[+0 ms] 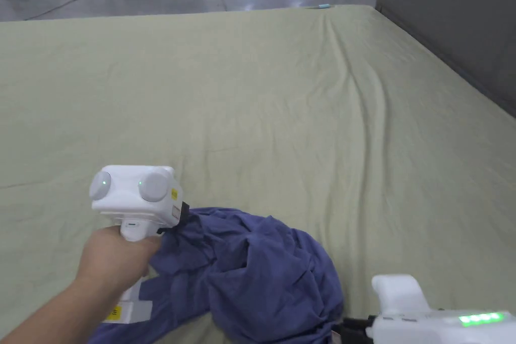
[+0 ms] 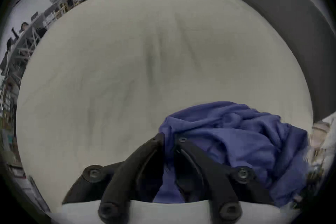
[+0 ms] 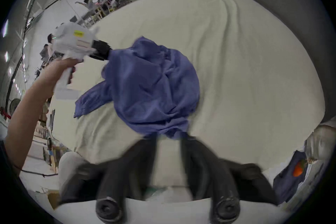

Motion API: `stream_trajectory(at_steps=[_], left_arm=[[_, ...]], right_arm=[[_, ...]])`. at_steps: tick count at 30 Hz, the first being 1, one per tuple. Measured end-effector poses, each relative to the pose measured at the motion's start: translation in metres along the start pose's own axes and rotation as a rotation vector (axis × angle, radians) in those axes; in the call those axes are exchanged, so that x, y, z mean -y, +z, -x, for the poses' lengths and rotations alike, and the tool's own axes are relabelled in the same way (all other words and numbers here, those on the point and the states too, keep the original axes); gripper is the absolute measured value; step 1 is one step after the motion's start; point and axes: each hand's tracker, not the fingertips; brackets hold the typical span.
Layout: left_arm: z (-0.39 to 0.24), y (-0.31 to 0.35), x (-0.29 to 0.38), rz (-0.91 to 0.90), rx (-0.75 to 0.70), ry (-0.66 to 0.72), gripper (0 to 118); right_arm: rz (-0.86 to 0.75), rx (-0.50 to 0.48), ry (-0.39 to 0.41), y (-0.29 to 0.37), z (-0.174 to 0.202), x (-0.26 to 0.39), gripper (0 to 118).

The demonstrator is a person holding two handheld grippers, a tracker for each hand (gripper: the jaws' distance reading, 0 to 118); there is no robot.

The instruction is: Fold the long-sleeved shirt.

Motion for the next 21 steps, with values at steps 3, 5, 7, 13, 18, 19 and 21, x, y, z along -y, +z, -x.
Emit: stream_trajectory(at_steps=[3, 5, 7, 13, 18, 19, 21], left_arm=[[0.009, 0.02, 0.001, 0.001, 0.111, 0.08, 3], [0.009, 0.044, 0.002, -0.023, 0.115, 0.085, 3], [0.011, 0.065, 0.002, -0.061, 0.123, 0.081, 3], [0.023, 0.109, 0.005, -0.11, 0.14, 0.094, 3], [0.051, 0.161, 0.016, -0.165, 0.18, 0.164, 3], [0.058, 0.173, 0.018, -0.183, 0.194, 0.181, 3], [0.07, 0.198, 0.02, -0.209, 0.197, 0.199, 2]], right_arm=[[-0.01, 0.028, 0.007, -0.026, -0.006, -0.019, 118], [-0.014, 0.074, 0.009, -0.041, -0.007, -0.031, 118], [0.06, 0.084, 0.025, -0.062, -0.001, -0.038, 118], [0.075, 0.12, 0.113, -0.075, 0.021, -0.025, 1], [-0.046, -0.004, -0.038, -0.021, -0.001, -0.034, 0], [-0.091, -0.012, -0.043, -0.003, -0.002, -0.038, 0], [-0.17, -0.032, -0.057, 0.035, -0.006, -0.049, 0]])
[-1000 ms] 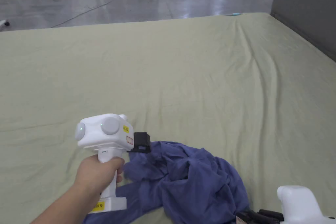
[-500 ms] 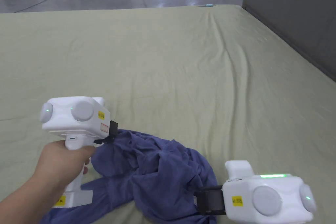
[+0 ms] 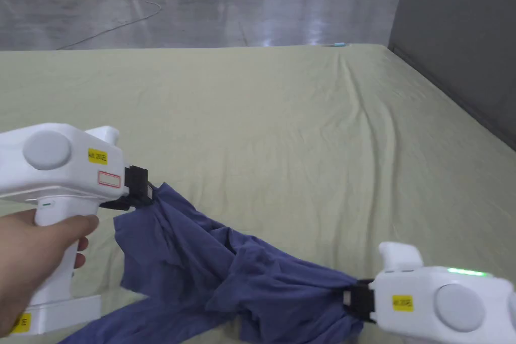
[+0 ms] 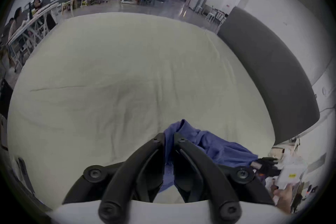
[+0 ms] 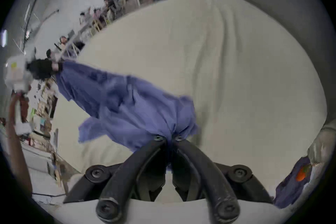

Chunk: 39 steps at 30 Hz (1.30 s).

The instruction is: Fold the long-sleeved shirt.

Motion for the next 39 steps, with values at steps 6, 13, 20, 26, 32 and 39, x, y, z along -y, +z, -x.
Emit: stream_trajectory(at_steps=[6, 13, 20, 26, 32, 39], left_arm=[[0.009, 0.073, -0.031, -0.112, -0.01, 0.002, 1], [0.02, 0.14, -0.094, -0.234, -0.02, 0.072, 1], [0.013, 0.178, -0.18, -0.317, -0.002, 0.1, 1], [0.018, 0.18, -0.246, -0.382, -0.008, 0.169, 1], [0.024, 0.158, -0.271, -0.385, 0.014, 0.251, 1], [0.033, 0.108, -0.265, -0.343, -0.01, 0.246, 1]], right_arm=[[-0.194, -0.034, 0.118, 0.089, 0.027, -0.073, 0], [-0.347, 0.023, 0.223, 0.162, 0.072, -0.19, 0], [-0.41, 0.083, 0.279, 0.202, 0.127, -0.315, 0], [-0.415, 0.157, 0.271, 0.199, 0.15, -0.401, 0], [-0.368, 0.142, 0.241, 0.17, 0.149, -0.445, 0], [-0.32, 0.156, 0.234, 0.119, 0.134, -0.441, 0]])
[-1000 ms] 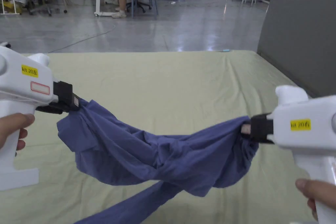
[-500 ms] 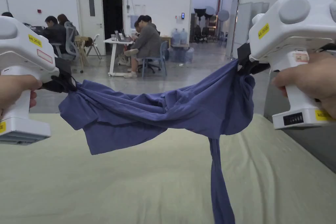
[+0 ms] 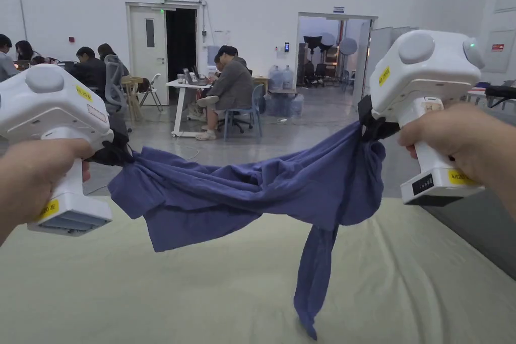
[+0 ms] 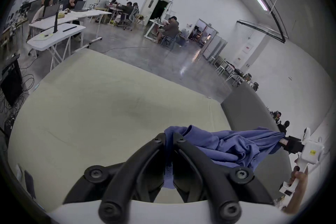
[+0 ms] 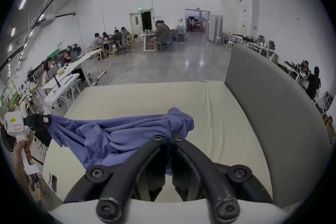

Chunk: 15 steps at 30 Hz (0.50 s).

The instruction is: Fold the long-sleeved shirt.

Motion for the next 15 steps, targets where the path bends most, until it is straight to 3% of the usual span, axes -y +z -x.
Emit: stream_trajectory(at_steps=[4, 12, 15], left_arm=[[0.025, -0.038, 0.041, 0.08, -0.039, -0.021, 1], [0.113, -0.123, 0.2, 0.395, -0.141, 0.04, 1], [0.138, -0.128, 0.265, 0.51, -0.176, 0.043, 1]], right_arm=[[0.096, -0.017, 0.039, -0.053, 0.0, 0.059, 0], [0.439, -0.08, -0.043, -0.182, -0.015, 0.276, 0], [0.544, -0.126, -0.08, -0.198, -0.021, 0.356, 0]])
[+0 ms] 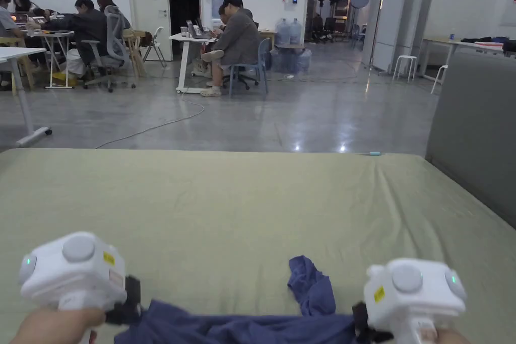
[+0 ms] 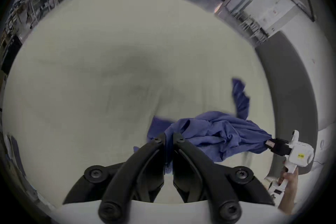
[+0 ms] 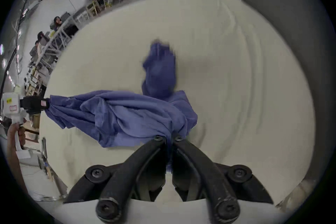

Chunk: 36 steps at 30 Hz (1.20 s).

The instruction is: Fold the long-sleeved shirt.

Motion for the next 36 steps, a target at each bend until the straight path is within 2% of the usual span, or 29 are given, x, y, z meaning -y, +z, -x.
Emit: stream_trajectory(at_steps=[2, 5, 7, 10, 12, 14, 16, 17, 18, 19, 20, 21, 22, 23, 24, 25, 27, 29, 30, 32, 33, 34, 35, 36], left_arm=[[0.022, -0.022, 0.012, 0.075, -0.013, -0.008, 0], [0.04, -0.016, 0.047, 0.086, 0.01, -0.031, 1], [0.051, 0.005, 0.067, 0.082, 0.068, -0.013, 0], [0.061, 0.035, 0.095, 0.074, 0.09, -0.022, 1], [0.069, 0.045, 0.111, 0.057, 0.085, -0.019, 0], [0.077, 0.047, 0.13, 0.054, 0.09, -0.007, 0], [0.083, 0.034, 0.15, 0.075, 0.048, -0.017, 1], [0.086, 0.025, 0.157, 0.092, 0.046, -0.008, 1], [0.088, 0.017, 0.172, 0.117, 0.053, 0.013, 1], [0.092, 0.008, 0.178, 0.129, 0.067, 0.046, 2], [0.095, 0.003, 0.18, 0.132, 0.082, 0.072, 2], [0.097, 0.0, 0.182, 0.124, 0.098, 0.1, 2], [0.097, 0.009, 0.188, 0.067, 0.114, 0.118, 7], [0.096, 0.024, 0.189, -0.011, 0.101, 0.125, 34], [0.094, 0.038, 0.192, -0.091, 0.112, 0.12, 89], [0.091, 0.062, 0.2, -0.18, 0.141, 0.096, 115], [0.086, 0.104, 0.221, -0.328, 0.174, 0.042, 118], [0.082, 0.13, 0.248, -0.389, 0.192, -0.026, 118], [0.074, 0.141, 0.27, -0.391, 0.193, -0.057, 118], [0.07, 0.14, 0.298, -0.264, 0.177, -0.11, 118], [0.069, 0.135, 0.312, -0.155, 0.168, -0.134, 106], [0.076, 0.12, 0.32, -0.074, 0.139, -0.121, 69], [0.077, 0.114, 0.329, -0.053, 0.124, -0.094, 7], [0.077, 0.105, 0.335, -0.033, 0.115, -0.065, 0]], right_arm=[[0.026, -0.003, -0.031, -0.013, -0.01, 0.036, 0], [0.035, -0.05, -0.069, -0.005, -0.024, 0.074, 0], [0.027, -0.072, -0.03, 0.015, -0.023, 0.095, 0], [0.008, -0.037, 0.05, 0.046, -0.014, 0.126, 0], [0.019, -0.038, 0.072, 0.054, -0.011, 0.145, 0], [0.028, -0.037, 0.082, 0.055, -0.007, 0.166, 0], [0.063, 0.009, 0.138, 0.041, -0.002, 0.181, 0], [0.079, 0.015, 0.131, 0.032, -0.001, 0.186, 1], [0.095, 0.012, 0.116, 0.023, -0.002, 0.189, 15], [0.096, 0.005, 0.124, 0.015, -0.002, 0.189, 44], [0.097, 0.013, 0.122, 0.01, -0.002, 0.189, 44], [0.096, 0.07, 0.106, 0.008, -0.002, 0.188, 53], [0.075, 0.091, 0.077, 0.012, -0.003, 0.187, 74], [0.027, 0.059, 0.053, 0.025, -0.006, 0.186, 91], [-0.029, 0.035, 0.0, 0.045, -0.007, 0.186, 92], [-0.091, 0.007, -0.059, 0.07, -0.012, 0.19, 92], [-0.201, -0.092, -0.113, 0.113, -0.012, 0.207, 92], [-0.249, -0.166, -0.123, 0.148, -0.01, 0.233, 92], [-0.231, -0.196, -0.133, 0.157, -0.006, 0.248, 92], [-0.166, -0.238, -0.149, 0.163, 0.001, 0.279, 88], [-0.148, -0.258, -0.146, 0.162, 0.009, 0.297, 62], [-0.145, -0.246, -0.13, 0.158, 0.017, 0.313, 18], [-0.121, -0.225, -0.115, 0.153, 0.025, 0.324, 0], [-0.118, -0.153, -0.083, 0.151, 0.029, 0.334, 0]])
